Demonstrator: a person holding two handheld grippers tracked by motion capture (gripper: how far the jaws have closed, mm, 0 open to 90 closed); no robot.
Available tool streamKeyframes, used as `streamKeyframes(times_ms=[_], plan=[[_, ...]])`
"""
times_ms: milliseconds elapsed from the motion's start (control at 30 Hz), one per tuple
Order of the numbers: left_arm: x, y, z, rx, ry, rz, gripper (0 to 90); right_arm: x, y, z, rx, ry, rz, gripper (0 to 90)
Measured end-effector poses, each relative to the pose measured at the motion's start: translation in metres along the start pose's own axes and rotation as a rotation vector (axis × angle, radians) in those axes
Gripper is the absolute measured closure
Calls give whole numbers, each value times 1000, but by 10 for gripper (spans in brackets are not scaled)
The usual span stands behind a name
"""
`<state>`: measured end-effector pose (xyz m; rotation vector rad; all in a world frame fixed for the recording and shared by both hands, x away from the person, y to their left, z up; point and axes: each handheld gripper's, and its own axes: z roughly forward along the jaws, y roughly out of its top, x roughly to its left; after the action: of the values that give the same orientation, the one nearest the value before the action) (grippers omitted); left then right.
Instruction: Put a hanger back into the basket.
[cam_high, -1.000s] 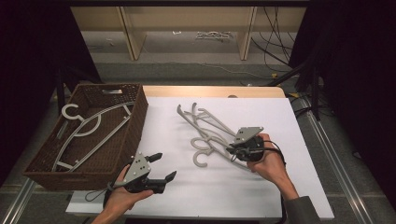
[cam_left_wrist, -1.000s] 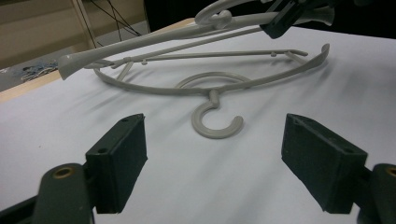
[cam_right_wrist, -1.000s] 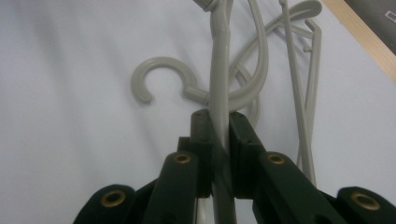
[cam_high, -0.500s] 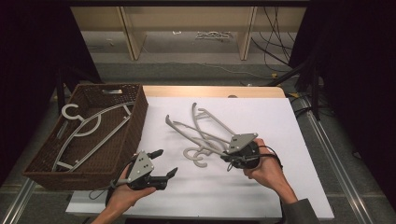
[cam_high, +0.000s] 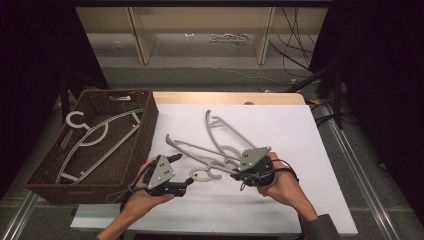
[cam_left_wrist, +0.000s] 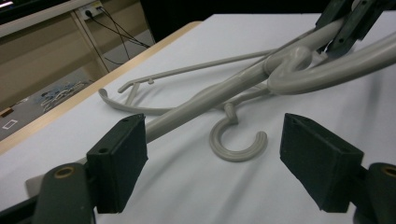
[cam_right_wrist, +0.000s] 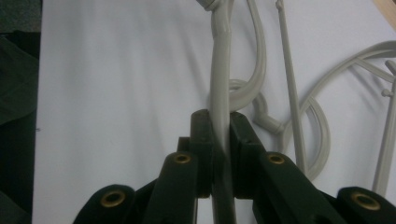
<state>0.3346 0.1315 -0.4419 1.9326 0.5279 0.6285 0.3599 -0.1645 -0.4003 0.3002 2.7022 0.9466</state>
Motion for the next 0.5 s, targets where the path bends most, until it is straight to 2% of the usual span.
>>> streamKeyframes(times_ms=[100,133,167,267,367,400,500], plan=[[-1,0,10,27,0,71,231,2,2,-1,-1,16,-15,825],[-1,0,12,30,-4,70,232,3,2,-2,-2,18,-18,825],[-1,1,15,33,-6,86,210,4,3,-2,-4,25,-21,825],[-1,3,22,37,-31,100,264,6,3,-1,17,40,-36,825],[1,3,28,54,-57,111,272,8,4,-1,17,61,-50,825],[2,3,30,57,-64,128,302,9,5,-2,20,62,-51,825],[2,4,33,65,-99,143,362,10,6,-2,23,78,-60,825]])
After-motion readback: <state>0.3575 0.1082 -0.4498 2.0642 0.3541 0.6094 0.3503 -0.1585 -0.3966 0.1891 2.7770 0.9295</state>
